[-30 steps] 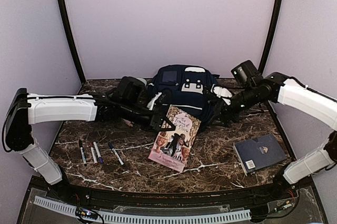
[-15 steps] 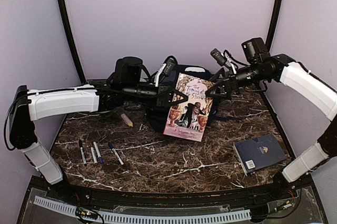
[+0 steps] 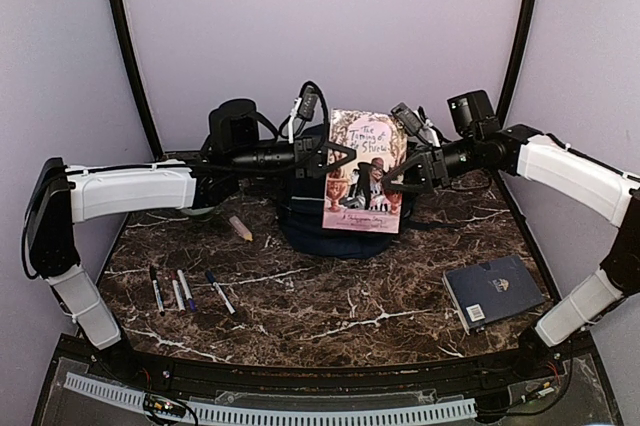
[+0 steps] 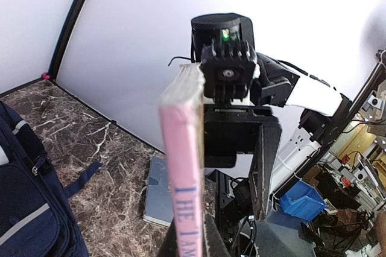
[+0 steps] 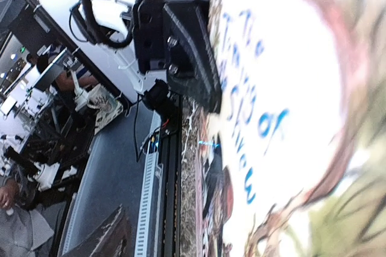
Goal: Pack the student bag
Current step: Pass from the left arm to the right
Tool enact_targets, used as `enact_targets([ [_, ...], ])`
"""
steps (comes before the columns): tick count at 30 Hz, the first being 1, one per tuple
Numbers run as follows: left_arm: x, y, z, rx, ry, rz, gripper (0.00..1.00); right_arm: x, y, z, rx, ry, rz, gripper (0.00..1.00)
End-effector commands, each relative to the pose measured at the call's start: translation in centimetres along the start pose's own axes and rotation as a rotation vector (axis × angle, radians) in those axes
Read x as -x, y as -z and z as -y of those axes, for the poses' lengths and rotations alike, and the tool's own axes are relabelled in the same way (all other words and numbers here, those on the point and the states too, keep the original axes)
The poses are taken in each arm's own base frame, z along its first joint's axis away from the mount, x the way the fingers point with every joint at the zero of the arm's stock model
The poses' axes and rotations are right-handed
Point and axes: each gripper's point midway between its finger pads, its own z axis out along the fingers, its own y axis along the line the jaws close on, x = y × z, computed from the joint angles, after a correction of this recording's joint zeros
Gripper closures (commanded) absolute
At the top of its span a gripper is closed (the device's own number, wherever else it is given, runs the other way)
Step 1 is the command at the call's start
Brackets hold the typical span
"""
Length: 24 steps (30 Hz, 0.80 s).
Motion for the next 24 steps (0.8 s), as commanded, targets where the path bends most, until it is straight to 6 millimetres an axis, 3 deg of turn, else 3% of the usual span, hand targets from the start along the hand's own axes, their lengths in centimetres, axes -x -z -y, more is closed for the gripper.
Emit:
enact_targets([
  [1,2.8,1.0,-1.0,0.077,-0.034,0.1,1.0,0.8,0.0,-2.2,0.112,-0.014,0.048,0.43],
  [15,3.6,1.5,-1.8,0.139,-0.047,0.148,1.0,0.4,-0.6,0.5,0.035,-0.133,0.072,0.82],
  [20,3.7,1.7,-1.8,0.147,-0.053,0.155,1.0,0.3,-0.6,1.3,0.007,-0.162,0.077,0.86],
  [24,3.6,1.8,-1.9,0.155,-0.055,0.159,1.0,-0.1,-0.5,3.0,-0.078,-0.18,0.077,0.98],
])
